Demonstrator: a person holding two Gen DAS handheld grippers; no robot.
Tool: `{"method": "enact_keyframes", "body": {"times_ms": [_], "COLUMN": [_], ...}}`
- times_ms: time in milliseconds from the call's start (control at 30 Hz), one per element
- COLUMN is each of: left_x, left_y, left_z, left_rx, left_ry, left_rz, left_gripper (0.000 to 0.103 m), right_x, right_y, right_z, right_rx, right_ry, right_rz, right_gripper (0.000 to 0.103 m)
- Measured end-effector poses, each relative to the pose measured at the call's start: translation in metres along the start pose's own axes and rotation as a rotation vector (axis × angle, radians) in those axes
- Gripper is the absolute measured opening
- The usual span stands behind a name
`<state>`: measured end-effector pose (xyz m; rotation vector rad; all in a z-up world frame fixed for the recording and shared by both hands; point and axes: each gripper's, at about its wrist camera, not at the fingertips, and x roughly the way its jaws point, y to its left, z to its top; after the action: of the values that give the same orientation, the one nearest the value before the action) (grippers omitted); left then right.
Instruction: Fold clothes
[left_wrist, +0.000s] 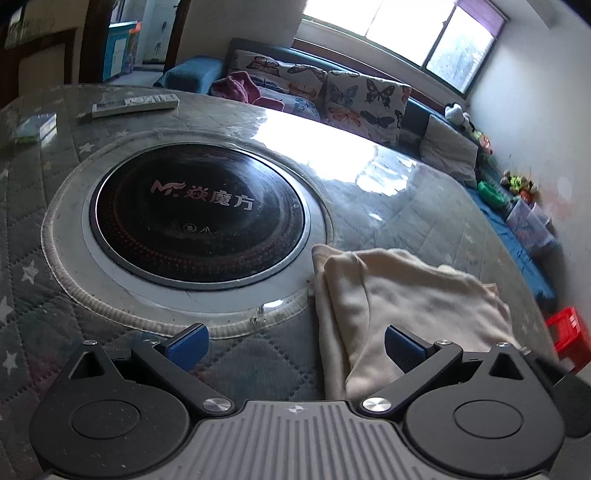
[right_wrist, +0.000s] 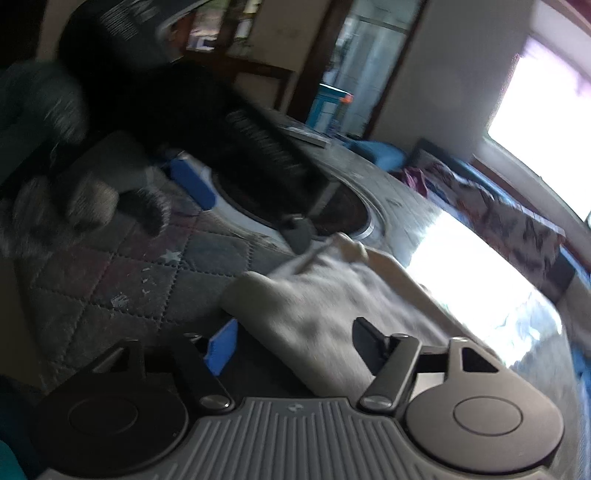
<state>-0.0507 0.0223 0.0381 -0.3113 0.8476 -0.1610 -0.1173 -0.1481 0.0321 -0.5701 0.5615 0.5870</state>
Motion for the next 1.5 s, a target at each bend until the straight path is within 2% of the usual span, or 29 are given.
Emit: {"method": "enact_keyframes", "body": {"times_ms": [67, 133, 167, 233, 300, 400, 667, 767, 833, 933, 967, 1000, 1100, 1133, 1167, 1200, 1267, 1333, 1500], "left_x": [0.001, 0.003, 0.004, 0.007, 0.008, 0.014, 0.028, 0.038, 0.046, 0.058, 0.062, 0.066, 0.074, 0.074, 0.073, 0.073, 0.072, 0.071, 0.069], "left_y": [0.004, 0.008, 0.009, 0.013, 0.017, 0.018, 0.02, 0.018, 0.015, 0.011, 0.011, 0.011, 0.014, 0.014, 0.014, 0.014, 0.014, 0.013, 0.01], "left_z": [0.003, 0.005, 0.006, 0.007, 0.008, 0.009, 0.012, 0.012, 0.012, 0.011, 0.009, 0.008, 0.005, 0.005, 0.006, 0.006, 0.007, 0.008, 0.011], "left_rx": [-0.035, -0.074, -0.092, -0.134, -0.175, -0.238, -0.405, -0.46, -0.489, -0.533, -0.55, -0.568, -0.572, -0.561, -0.549, -0.538, -0.515, -0.492, -0.443], "left_ry": [0.01, 0.024, 0.031, 0.044, 0.053, 0.075, 0.134, 0.16, 0.18, 0.209, 0.221, 0.234, 0.253, 0.251, 0.248, 0.245, 0.24, 0.234, 0.223], "left_rz": [-0.025, -0.05, -0.059, -0.085, -0.111, -0.151, -0.258, -0.304, -0.332, -0.373, -0.384, -0.395, -0.391, -0.388, -0.384, -0.381, -0.373, -0.366, -0.346], "left_gripper": [0.103, 0.103, 0.103, 0.103, 0.103, 0.103, 0.102, 0.101, 0.096, 0.078, 0.067, 0.053, 0.027, 0.025, 0.024, 0.023, 0.022, 0.022, 0.022], "right_x": [0.005, 0.01, 0.01, 0.012, 0.011, 0.007, -0.011, -0.016, -0.019, -0.019, -0.018, -0.018, -0.017, -0.017, -0.019, -0.021, -0.025, -0.027, -0.027], "right_y": [0.006, 0.011, 0.013, 0.017, 0.016, 0.001, -0.058, -0.068, -0.075, -0.076, -0.075, -0.075, -0.075, -0.075, -0.078, -0.081, -0.094, -0.11, -0.162], "right_z": [0.004, 0.006, 0.007, 0.007, 0.008, 0.012, 0.02, 0.017, 0.015, 0.01, 0.008, 0.006, 0.0, -0.003, -0.006, -0.01, -0.02, -0.033, -0.074], "right_rx": [-0.053, -0.102, -0.121, -0.157, -0.164, -0.078, 0.226, 0.27, 0.299, 0.312, 0.312, 0.313, 0.318, 0.322, 0.337, 0.352, 0.392, 0.442, 0.584], "right_ry": [0.0, 0.007, 0.005, 0.001, -0.011, -0.021, -0.082, -0.097, -0.107, -0.111, -0.111, -0.111, -0.106, -0.105, -0.108, -0.11, -0.109, -0.098, -0.041], "right_rz": [-0.004, -0.013, -0.01, -0.006, 0.002, 0.035, 0.122, 0.133, 0.14, 0.16, 0.168, 0.176, 0.196, 0.201, 0.196, 0.191, 0.156, 0.098, -0.099], "right_gripper": [0.058, 0.045, 0.043, 0.029, 0.02, 0.01, 0.008, 0.008, 0.008, 0.008, 0.008, 0.008, 0.01, 0.011, 0.013, 0.02, 0.023, 0.026, 0.027]}}
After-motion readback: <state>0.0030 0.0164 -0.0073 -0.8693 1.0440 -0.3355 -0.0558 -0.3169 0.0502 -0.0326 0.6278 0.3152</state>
